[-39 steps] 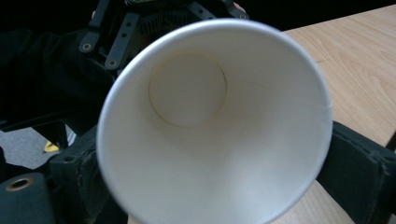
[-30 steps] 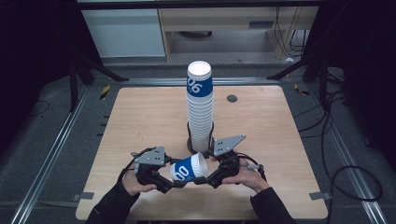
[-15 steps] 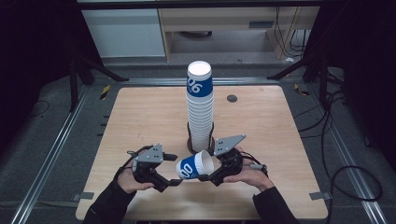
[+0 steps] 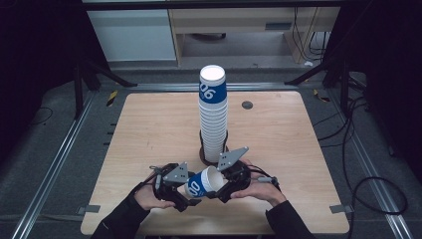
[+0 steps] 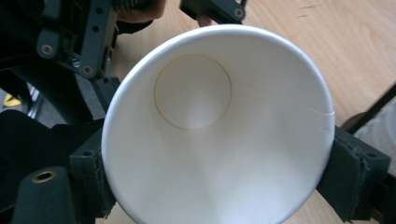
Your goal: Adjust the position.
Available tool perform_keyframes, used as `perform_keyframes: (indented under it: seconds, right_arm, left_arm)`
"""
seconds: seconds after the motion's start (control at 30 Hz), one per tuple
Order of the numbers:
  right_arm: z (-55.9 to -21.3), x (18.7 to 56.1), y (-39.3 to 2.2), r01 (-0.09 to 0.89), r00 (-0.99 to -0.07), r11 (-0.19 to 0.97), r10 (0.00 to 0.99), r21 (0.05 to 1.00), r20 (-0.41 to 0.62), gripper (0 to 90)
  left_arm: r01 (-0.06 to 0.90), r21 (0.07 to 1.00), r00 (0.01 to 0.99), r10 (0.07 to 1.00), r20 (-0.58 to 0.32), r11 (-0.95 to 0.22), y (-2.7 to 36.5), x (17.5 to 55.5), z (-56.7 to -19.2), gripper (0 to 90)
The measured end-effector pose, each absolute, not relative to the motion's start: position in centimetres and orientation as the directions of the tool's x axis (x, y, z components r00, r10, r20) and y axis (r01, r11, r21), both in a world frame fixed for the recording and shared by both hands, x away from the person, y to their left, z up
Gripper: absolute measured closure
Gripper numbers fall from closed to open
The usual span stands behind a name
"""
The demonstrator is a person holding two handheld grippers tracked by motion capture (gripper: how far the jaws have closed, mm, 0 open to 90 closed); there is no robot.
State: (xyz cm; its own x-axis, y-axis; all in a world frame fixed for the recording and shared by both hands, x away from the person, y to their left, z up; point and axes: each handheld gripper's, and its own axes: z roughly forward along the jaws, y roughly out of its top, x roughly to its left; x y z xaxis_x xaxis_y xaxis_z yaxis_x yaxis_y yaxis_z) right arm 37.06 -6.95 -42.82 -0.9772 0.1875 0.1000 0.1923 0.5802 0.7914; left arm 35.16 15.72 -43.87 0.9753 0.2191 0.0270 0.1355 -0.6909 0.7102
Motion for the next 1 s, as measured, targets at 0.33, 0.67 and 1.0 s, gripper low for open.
perform_keyframes:
  seconds: [0.33, 0.67, 1.0]
  right_arm:
    - [-42.9, 36.8, -6.3, 0.181, -0.981, 0.584, 0.164, 0.791, 0.103, 14.9]
    - [-43.0, 36.8, -6.2, 0.174, -0.981, 0.575, 0.17, 0.8, 0.092, 11.7]
    - [-41.6, 37.1, -7.9, 0.179, -0.972, 0.488, 0.222, 0.854, 0.077, 6.9]
  left_arm:
    - [0.134, 0.688, 0.975, 0.219, 0.036, -0.713, 15.3, 35.0, -44.2, 25.7]
    - [0.142, 0.69, 0.974, 0.225, 0.032, -0.71, 15.4, 35.1, -44.2, 26.8]
    - [0.177, 0.72, 0.963, 0.269, 0.014, -0.671, 16.7, 35.7, -43.7, 26.8]
